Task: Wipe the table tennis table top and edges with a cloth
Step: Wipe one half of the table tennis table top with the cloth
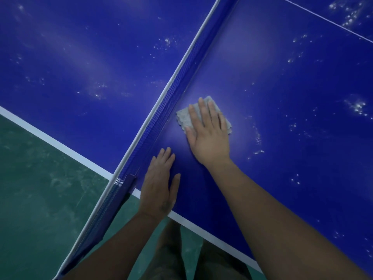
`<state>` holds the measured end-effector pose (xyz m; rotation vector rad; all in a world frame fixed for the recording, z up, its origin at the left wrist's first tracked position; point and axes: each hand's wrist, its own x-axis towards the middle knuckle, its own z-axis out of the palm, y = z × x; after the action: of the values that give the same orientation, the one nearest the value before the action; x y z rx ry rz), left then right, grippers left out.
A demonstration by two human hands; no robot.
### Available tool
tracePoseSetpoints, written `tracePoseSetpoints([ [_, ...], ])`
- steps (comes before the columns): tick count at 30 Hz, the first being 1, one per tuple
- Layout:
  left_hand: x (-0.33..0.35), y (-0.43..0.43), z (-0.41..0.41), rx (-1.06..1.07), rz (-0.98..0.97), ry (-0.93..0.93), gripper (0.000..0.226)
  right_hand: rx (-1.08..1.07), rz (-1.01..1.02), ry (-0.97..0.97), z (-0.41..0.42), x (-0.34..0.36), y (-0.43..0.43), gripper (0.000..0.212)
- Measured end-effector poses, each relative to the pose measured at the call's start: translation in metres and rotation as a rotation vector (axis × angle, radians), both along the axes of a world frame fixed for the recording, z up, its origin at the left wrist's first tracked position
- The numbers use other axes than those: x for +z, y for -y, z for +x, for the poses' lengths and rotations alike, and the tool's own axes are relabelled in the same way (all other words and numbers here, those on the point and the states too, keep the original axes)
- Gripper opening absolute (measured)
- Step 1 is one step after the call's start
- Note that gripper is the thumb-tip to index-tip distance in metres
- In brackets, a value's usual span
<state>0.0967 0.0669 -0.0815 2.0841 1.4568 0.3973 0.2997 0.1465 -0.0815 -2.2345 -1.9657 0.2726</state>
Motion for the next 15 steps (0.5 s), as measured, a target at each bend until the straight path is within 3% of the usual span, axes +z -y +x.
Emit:
tracePoseSetpoints([
  [8,-0.002,-0.062,0.06,-0.042,0.082,0.11,0.055,-0.326,-0.086,0.109,0.082,0.002,0.023,0.067],
  [15,-0.003,-0.125,0.107,-0.035,0.107,0.126,0.059,-0.034,-0.007,0.066,0.064,-0.005,-0.047,0.062],
])
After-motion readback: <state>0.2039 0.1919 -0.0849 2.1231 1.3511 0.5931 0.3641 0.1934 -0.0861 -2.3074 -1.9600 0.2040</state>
